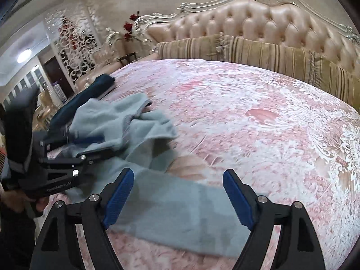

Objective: Fold clothes

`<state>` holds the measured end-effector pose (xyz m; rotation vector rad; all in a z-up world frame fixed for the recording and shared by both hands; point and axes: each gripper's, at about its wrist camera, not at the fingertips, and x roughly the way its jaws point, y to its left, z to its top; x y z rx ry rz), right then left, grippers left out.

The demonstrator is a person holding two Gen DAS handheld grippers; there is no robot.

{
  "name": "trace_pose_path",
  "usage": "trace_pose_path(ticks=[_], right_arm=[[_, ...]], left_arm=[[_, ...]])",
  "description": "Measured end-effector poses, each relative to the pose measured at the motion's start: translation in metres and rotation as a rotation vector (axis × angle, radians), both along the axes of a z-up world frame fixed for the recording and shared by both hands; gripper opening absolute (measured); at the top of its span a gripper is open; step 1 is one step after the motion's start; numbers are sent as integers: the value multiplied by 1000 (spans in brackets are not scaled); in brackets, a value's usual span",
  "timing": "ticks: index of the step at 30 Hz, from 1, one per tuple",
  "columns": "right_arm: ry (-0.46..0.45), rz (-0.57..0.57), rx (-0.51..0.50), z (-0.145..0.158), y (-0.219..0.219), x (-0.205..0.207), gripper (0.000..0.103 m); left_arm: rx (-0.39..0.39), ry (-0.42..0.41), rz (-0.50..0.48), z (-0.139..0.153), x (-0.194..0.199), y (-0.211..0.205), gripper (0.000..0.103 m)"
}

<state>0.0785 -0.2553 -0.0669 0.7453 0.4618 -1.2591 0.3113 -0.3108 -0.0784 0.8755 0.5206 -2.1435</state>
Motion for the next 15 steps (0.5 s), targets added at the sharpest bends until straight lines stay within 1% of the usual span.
trace_pose_path(ticks=[1, 2, 4, 9, 10, 11, 13, 15], right_arm=[[-2, 5, -5, 1, -4, 0, 83], [5, 18, -11, 3, -10, 3, 83], [24, 30, -20, 7, -21, 5, 83], [58, 89, -45, 7, -71, 28, 83], [69, 99, -44, 6, -80, 33, 83], [84, 119, -41, 5, -89, 40, 83], [120, 170, -37, 2, -110, 56, 83], [180, 226, -24, -2, -128, 77, 83]], left_arm=[[1, 0, 23, 1, 7, -2, 25], [1, 1, 46, 2, 14, -4, 13], [3, 1, 93, 4, 29, -8, 9], [6, 3, 209, 9, 65, -18, 8], [7, 2, 239, 8, 78, -21, 8], [8, 2, 267, 7, 90, -24, 8], [22, 9, 288, 0, 102, -26, 7], [37, 17, 309, -7, 114, -28, 7]])
